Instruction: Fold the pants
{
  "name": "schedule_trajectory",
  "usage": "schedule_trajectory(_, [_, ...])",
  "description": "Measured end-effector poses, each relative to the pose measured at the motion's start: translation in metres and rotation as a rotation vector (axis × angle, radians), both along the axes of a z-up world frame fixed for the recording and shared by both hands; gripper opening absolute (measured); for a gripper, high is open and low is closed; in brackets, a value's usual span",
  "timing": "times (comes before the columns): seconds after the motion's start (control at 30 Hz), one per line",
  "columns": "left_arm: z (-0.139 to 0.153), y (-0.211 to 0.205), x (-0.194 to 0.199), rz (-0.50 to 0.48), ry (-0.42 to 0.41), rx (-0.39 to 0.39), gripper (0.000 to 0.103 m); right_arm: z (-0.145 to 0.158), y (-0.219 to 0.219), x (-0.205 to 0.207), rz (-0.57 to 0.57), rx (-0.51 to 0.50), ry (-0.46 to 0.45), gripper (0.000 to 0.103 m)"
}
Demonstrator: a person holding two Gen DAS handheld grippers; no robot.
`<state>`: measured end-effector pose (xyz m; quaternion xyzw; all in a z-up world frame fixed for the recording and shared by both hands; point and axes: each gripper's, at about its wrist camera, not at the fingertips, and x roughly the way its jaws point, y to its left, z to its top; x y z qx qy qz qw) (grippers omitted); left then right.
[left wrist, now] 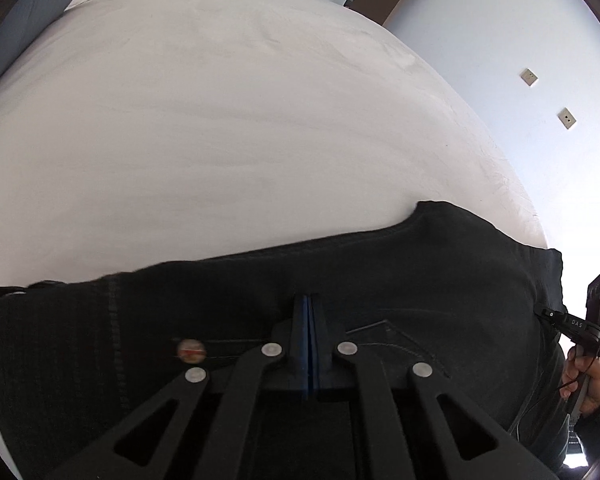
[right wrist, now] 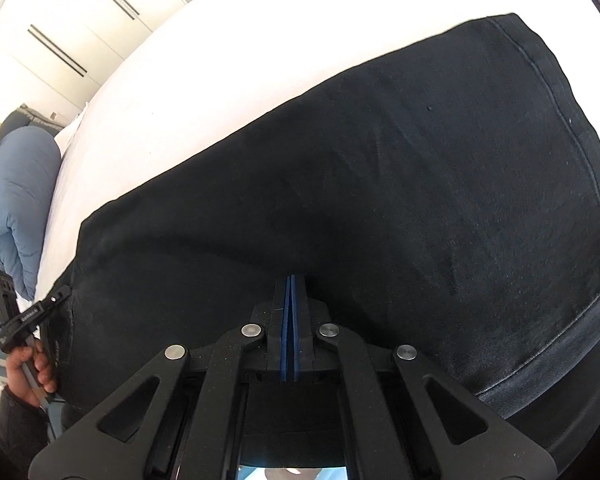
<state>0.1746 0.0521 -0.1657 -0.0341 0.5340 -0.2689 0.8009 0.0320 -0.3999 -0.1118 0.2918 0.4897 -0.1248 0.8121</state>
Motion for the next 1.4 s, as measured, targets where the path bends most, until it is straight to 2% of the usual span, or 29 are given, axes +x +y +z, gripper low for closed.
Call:
schedule_trajectory(0.03, [0.001,0.009,0.003,0.02,-0.011,0.031,0.006,-0.001,-0.004,-0.004,0.002,-0.001,0.0,0.0])
schedule_trajectory(0.13, [0.0,0.05,0.013,0.084,0.002,0.02,0.006,-0.001,0.001,-0.004,-0.009,0.024,-0.006,0.0])
schedule_trajectory(0.2, [0.002,0.066,0.014,0.074,0.011,0.001,0.006,-0.003,-0.003,-0.016,-0.007,0.024,-0.007,0.0])
schedule_trajectory(0.27, [0.006,0.069,0.008,0.058,-0.019,0.073,0.006,0.007,-0.022,-0.027,-0.008,0.022,-0.005,0.0])
schedule_trajectory(0.3, [0.007,0.072,0.007,0.057,-0.02,0.07,0.006,0.007,-0.024,-0.028,-0.011,0.023,-0.005,0.0])
schedule_trajectory(0.37, [0.012,0.075,0.004,0.081,-0.053,0.113,0.006,0.021,-0.045,-0.034,-0.012,0.029,-0.004,0.0])
schedule_trajectory(0.4, [0.017,0.071,0.001,0.091,-0.075,0.147,0.005,0.021,-0.045,-0.034,-0.011,0.03,-0.001,0.0])
schedule_trajectory(0.43, [0.022,0.065,-0.005,0.109,-0.112,0.217,0.003,0.025,-0.046,-0.035,-0.012,0.028,0.002,0.0])
schedule_trajectory(0.47, [0.033,0.052,-0.014,0.119,-0.16,0.275,0.015,0.034,-0.047,-0.034,-0.011,0.021,-0.001,0.005])
schedule_trajectory(0.5, [0.043,0.043,-0.025,0.1,-0.185,0.251,0.02,0.039,-0.04,-0.033,0.004,0.018,-0.021,0.007])
schedule_trajectory(0.53, [0.052,0.032,-0.038,0.062,-0.191,0.191,0.03,0.045,-0.033,-0.035,0.032,0.033,-0.06,0.007])
schedule_trajectory(0.57, [0.06,0.016,-0.058,0.013,-0.192,0.135,0.04,0.052,-0.025,-0.037,0.071,0.071,-0.112,0.007])
schedule_trajectory(0.63, [0.065,-0.012,-0.092,-0.059,-0.202,0.087,0.054,0.058,-0.004,-0.035,0.149,0.167,-0.189,0.007])
schedule_trajectory(0.7, [0.061,-0.041,-0.129,-0.156,-0.185,0.014,0.058,0.051,0.019,-0.032,0.228,0.34,-0.243,0.007])
schedule_trajectory(0.77, [0.044,-0.063,-0.153,-0.199,-0.138,-0.02,0.06,0.034,0.042,-0.031,0.272,0.485,-0.264,0.007])
schedule_trajectory(0.83, [0.014,-0.073,-0.159,-0.185,-0.065,-0.004,0.059,0.012,0.062,-0.031,0.325,0.565,-0.241,0.007])
schedule_trajectory(0.87, [0.001,-0.071,-0.161,-0.152,-0.051,-0.012,0.058,-0.001,0.068,-0.033,0.33,0.549,-0.191,0.007])
schedule_trajectory(0.9, [-0.001,-0.067,-0.16,-0.131,-0.056,-0.045,0.058,-0.013,0.068,-0.037,0.31,0.524,-0.143,0.002])
schedule_trajectory(0.97, [0.002,-0.055,-0.156,-0.097,-0.02,-0.083,0.056,-0.021,0.05,-0.052,0.253,0.564,-0.175,0.002])
schedule_trajectory(1.03, [0.002,-0.05,-0.152,-0.093,0.0,-0.077,0.05,-0.019,0.021,-0.069,0.167,0.546,-0.205,0.002])
schedule_trajectory(1.17, [0.002,-0.053,-0.15,-0.1,-0.006,-0.047,0.049,-0.018,-0.046,-0.115,-0.065,0.532,-0.238,0.0])
schedule_trajectory(1.4, [-0.001,-0.061,-0.149,-0.09,-0.012,-0.007,0.05,0.026,-0.123,-0.175,-0.336,0.253,-0.199,0.0])
